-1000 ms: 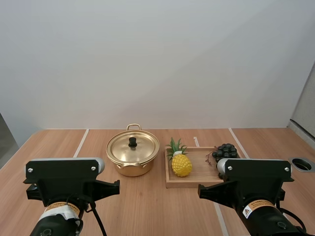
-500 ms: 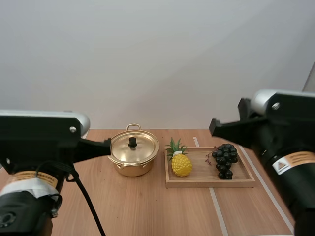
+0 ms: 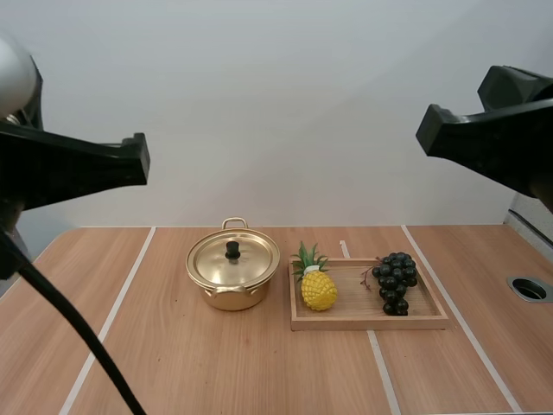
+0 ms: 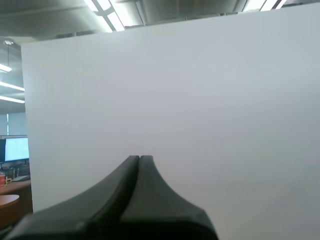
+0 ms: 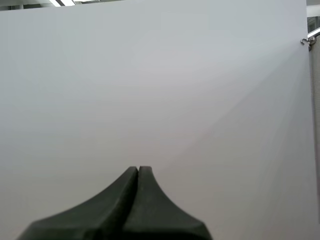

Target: Open the pot, put the grape inside, and close it

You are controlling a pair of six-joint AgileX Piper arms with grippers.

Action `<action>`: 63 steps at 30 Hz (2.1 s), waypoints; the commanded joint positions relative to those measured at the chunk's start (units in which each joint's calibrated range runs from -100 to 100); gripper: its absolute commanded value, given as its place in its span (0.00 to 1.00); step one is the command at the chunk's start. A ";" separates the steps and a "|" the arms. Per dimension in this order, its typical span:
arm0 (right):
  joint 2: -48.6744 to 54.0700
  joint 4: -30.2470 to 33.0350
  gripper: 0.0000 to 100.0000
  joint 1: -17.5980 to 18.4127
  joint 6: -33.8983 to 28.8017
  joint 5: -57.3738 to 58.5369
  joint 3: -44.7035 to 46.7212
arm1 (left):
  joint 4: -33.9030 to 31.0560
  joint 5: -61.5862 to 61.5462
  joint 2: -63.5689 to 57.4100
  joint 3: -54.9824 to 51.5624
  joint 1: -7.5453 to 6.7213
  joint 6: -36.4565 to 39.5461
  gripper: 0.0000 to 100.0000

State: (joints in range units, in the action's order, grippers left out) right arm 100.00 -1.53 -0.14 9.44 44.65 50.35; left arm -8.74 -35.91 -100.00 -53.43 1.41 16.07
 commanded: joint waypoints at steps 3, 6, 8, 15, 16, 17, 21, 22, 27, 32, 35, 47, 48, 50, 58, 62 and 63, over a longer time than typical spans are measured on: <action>-2.84 1.88 0.00 -0.20 1.42 0.54 -0.84 | 0.12 -2.29 3.16 0.83 0.10 -3.03 0.00; -8.26 1.88 0.00 -0.20 4.19 1.24 -0.84 | 1.96 -3.11 9.53 0.83 0.10 -3.03 0.00; -12.69 1.98 0.00 -0.20 5.55 2.85 -0.84 | 2.69 -3.75 14.03 0.94 0.10 -3.03 0.00; -24.52 2.37 0.00 -0.57 5.54 4.84 -0.84 | 2.69 -15.02 30.81 4.65 0.10 -3.03 0.00; -25.19 2.37 0.00 -0.96 5.67 4.84 -0.84 | 2.69 -16.50 32.46 5.35 0.10 -3.56 0.00; -25.75 2.25 0.00 -1.44 6.99 4.84 -0.84 | 2.86 -17.63 34.30 6.14 0.10 -4.50 0.00; -26.04 -1.63 0.00 -2.73 13.82 2.86 -0.84 | 3.94 -18.21 39.03 7.17 0.10 -9.29 0.00; -26.04 -3.30 0.00 -2.89 16.44 2.24 -0.84 | 5.21 -18.21 39.81 7.17 0.10 -11.79 0.00; -26.04 -9.27 0.00 -2.98 24.52 4.16 -0.84 | 10.16 -18.81 40.94 7.17 0.10 -18.41 0.02; -26.04 -10.81 0.65 -2.98 24.52 5.02 -0.84 | 14.19 -19.17 40.94 7.17 0.10 -22.03 0.67; -26.44 -10.71 1.00 -2.98 24.52 5.02 -0.84 | 15.06 -19.71 40.94 7.17 0.10 -22.14 1.00; -26.84 -11.76 1.00 -2.98 24.46 2.24 -0.84 | 15.98 -20.06 48.89 8.74 0.10 -24.52 1.00; -27.15 -11.76 1.00 -2.98 24.18 2.60 -0.96 | 16.53 -20.44 50.63 9.26 0.10 -25.16 1.00; -28.79 -11.85 1.00 -2.98 23.44 5.09 -1.85 | 18.79 -22.75 54.30 10.54 0.10 -27.70 1.00; -37.54 -13.27 1.00 -2.98 20.66 18.65 -11.30 | 28.72 -27.56 67.64 11.73 0.10 -41.19 1.00; -40.43 -15.78 1.00 -2.98 20.66 23.86 -15.46 | 28.84 -27.56 73.72 11.73 0.10 -44.46 1.00; -40.78 -15.89 1.00 -2.98 20.66 24.63 -16.08 | 29.30 -27.56 75.27 11.90 0.10 -45.20 1.00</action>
State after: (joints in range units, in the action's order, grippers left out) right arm 59.84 -16.17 -2.83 30.26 66.91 36.25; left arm 18.69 -63.44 -27.38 -42.29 1.41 -27.13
